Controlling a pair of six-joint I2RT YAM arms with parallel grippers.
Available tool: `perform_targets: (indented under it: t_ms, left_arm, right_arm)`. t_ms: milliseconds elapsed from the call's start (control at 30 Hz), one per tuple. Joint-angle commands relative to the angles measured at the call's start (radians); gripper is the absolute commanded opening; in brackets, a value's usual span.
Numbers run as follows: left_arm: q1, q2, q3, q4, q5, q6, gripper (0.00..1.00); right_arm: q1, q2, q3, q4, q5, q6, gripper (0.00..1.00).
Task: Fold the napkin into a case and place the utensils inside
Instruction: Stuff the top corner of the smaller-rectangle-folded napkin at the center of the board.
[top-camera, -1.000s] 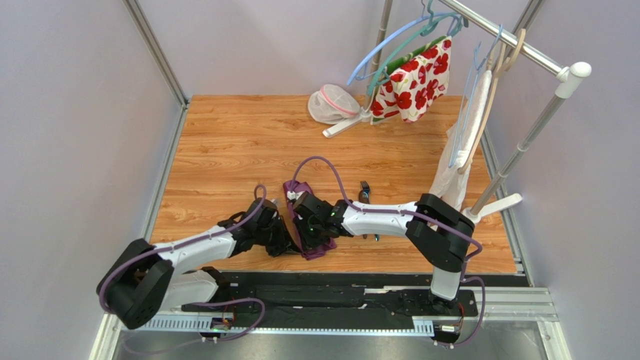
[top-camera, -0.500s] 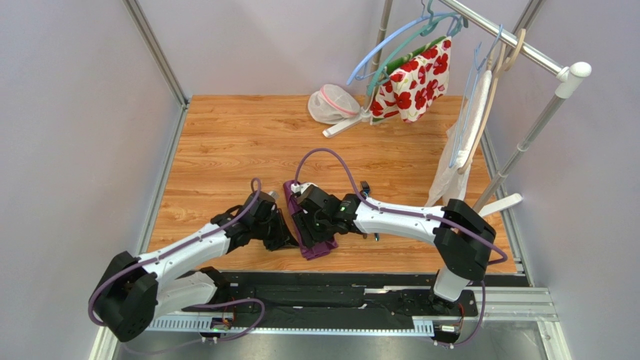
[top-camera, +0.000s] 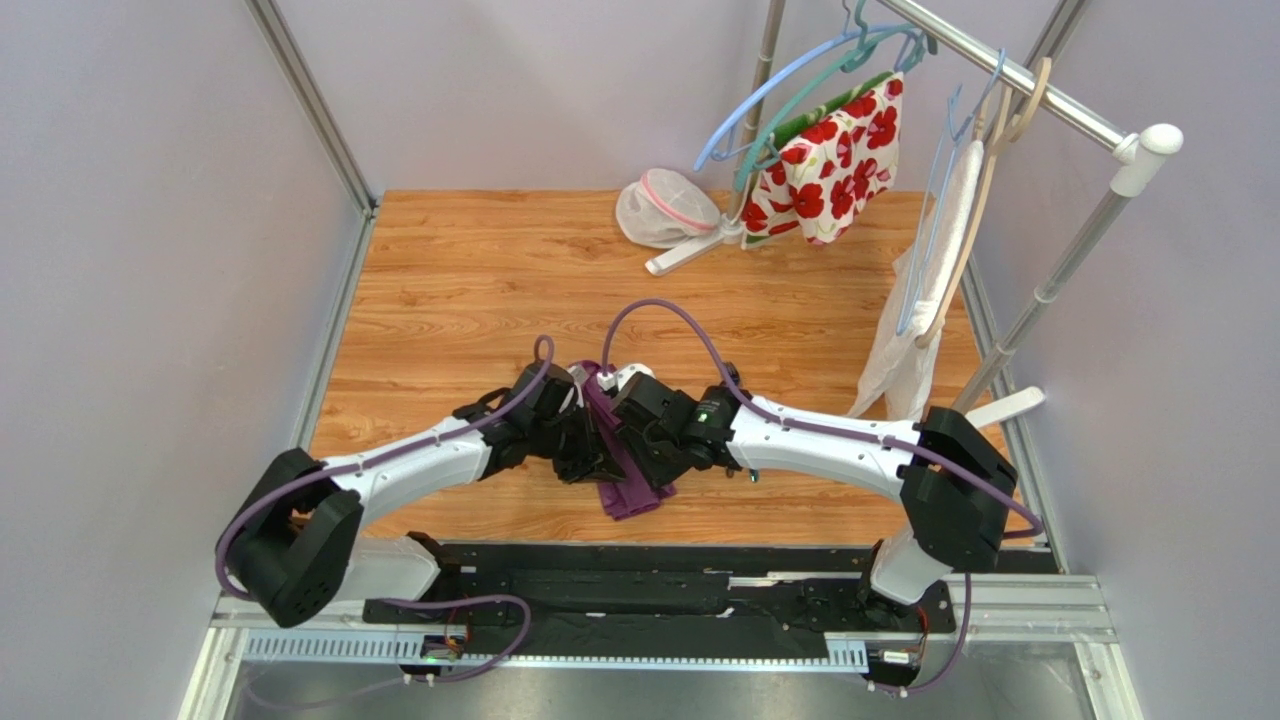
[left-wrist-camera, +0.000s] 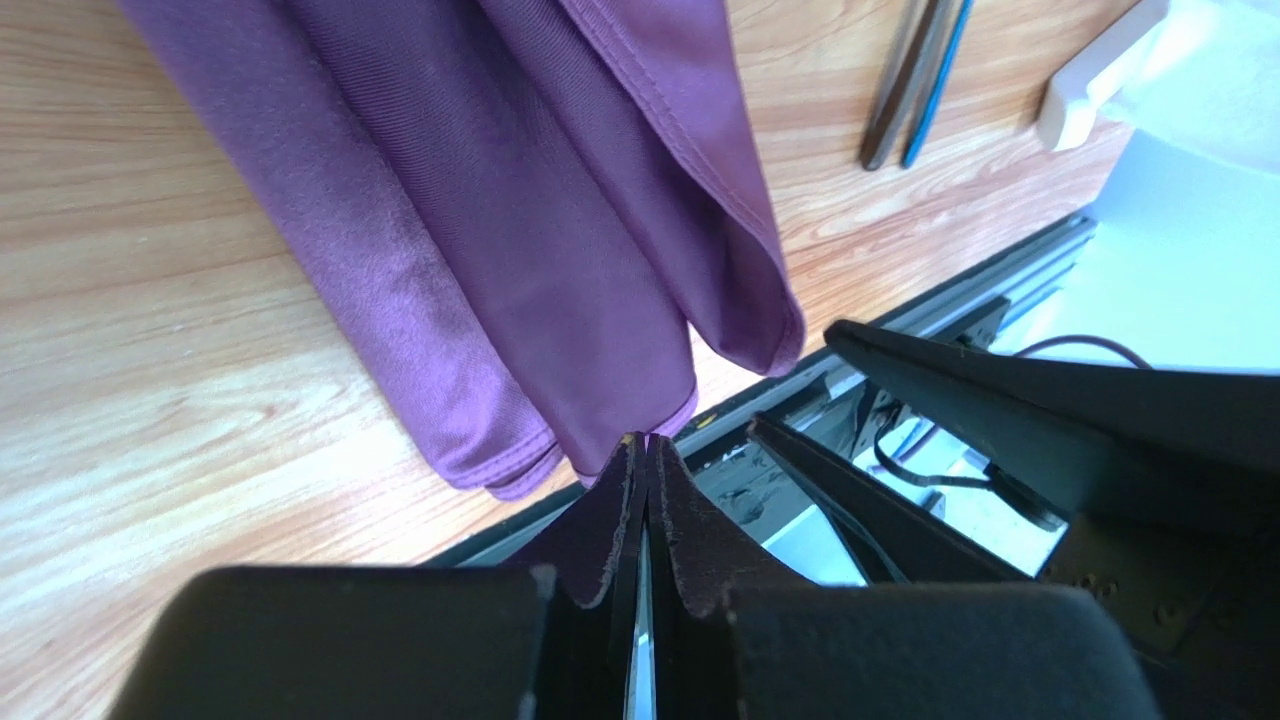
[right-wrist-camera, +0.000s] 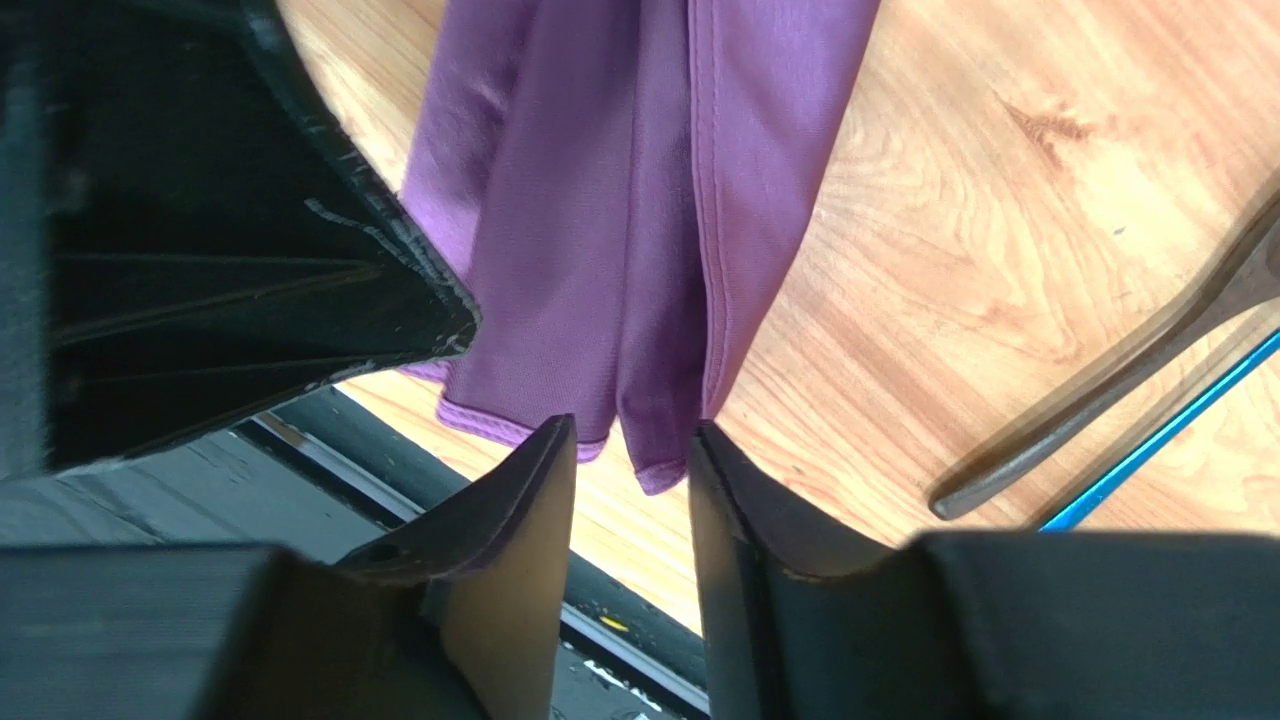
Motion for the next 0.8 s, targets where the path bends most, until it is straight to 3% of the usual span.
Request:
perform_targets:
  t_ms: [0, 367, 767]
  left_arm:
    - [-0.011, 0.055, 0.014, 0.092, 0.043, -0.002, 0.06]
    - [-0.009, 0.100, -0.041, 0.133, 0.014, -0.006, 0.05]
    - [-0.009, 0.110, -0.046, 0.149, 0.021, -0.003, 0.05]
  right_arm:
    - [0.006, -0.036, -0.016, 0.041, -0.019, -0.027, 0.33]
    - [0.034, 0.080, 0.027, 0.034, 0.022, -0.061, 0.27]
    - [0.046, 0.136, 0.066, -0.004, 0.123, -0.110, 0.36]
